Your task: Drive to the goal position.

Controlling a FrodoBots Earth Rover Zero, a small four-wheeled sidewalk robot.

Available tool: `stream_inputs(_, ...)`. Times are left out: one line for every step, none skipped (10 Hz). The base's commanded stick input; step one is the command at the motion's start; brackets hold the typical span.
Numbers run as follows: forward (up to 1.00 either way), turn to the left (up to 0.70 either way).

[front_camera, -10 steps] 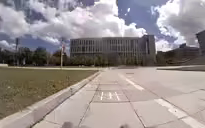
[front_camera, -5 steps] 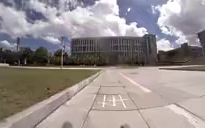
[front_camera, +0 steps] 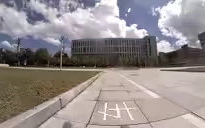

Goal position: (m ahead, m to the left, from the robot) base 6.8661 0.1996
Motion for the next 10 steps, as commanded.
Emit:
stream_inputs(0.70,0.00)
stream_inputs(0.70,0.00)
stream_inputs(0.70,0.00)
stream_inputs(0.70,0.00)
stream_inputs(0.70,0.00)
stream_inputs(0.70,0.00)
stream_inputs(0.70,0.00)
stream_inputs(0.70,0.00)
stream_inputs(0.70,0.00)
stream_inputs(0.70,0.00)
